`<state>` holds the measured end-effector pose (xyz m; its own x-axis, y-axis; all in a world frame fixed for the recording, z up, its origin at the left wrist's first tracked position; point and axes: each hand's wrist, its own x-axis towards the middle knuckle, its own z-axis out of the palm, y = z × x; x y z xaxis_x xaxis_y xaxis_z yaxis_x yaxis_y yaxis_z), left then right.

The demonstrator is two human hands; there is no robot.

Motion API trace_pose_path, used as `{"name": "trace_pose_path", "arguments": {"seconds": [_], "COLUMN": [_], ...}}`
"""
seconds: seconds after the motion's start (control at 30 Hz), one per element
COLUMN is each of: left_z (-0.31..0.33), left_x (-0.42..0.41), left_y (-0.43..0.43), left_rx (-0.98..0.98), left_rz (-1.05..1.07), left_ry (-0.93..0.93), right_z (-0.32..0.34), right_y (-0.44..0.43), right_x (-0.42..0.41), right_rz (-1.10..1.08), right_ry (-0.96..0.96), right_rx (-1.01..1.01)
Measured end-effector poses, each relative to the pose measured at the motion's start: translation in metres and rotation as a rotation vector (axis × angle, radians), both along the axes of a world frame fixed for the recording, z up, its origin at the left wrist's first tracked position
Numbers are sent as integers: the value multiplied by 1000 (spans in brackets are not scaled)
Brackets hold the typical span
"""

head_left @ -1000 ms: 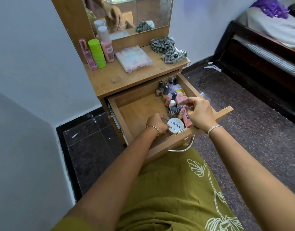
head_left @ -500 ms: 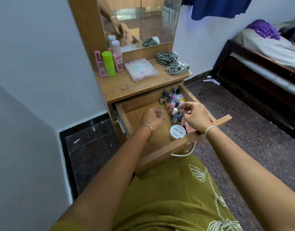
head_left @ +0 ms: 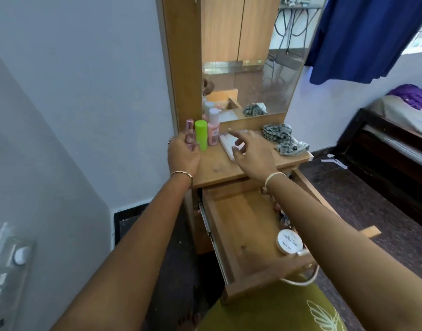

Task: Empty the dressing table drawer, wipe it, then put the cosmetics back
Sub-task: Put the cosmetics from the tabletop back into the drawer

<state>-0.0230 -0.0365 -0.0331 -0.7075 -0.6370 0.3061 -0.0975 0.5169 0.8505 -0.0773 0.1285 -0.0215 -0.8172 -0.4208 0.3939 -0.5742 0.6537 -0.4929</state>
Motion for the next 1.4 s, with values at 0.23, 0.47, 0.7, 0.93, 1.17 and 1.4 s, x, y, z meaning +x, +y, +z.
{"name": "trace_pose_path", "arguments": {"seconds": [0.23,0.47,0.7,0.93,1.17,1.4], "left_z": [3,-14,-27,-26,-32,-24], "left_x": [-32,-49,-55,-50,-32,2], "left_y": [-44,-51,-55,-54,-47,-26], "left_rx": [-10,-21,11,67,147,301], "left_rz": [-44,-110,-106,-137,-139,-206], "left_ry": [-69,-178,-115,-74,39,77], "right_z": [9,-2,-10,-13,-4,-8], "right_y": [-66,-86,-94,-92,-66,-5], "right_x": [-30,-49,-60,-62,-40,-5], "right_rz": [75,44,44,13,43,107], "right_ry": [81,110,134,127,78,-47], "right_rx": [271,346,331,327,80,-130]}}
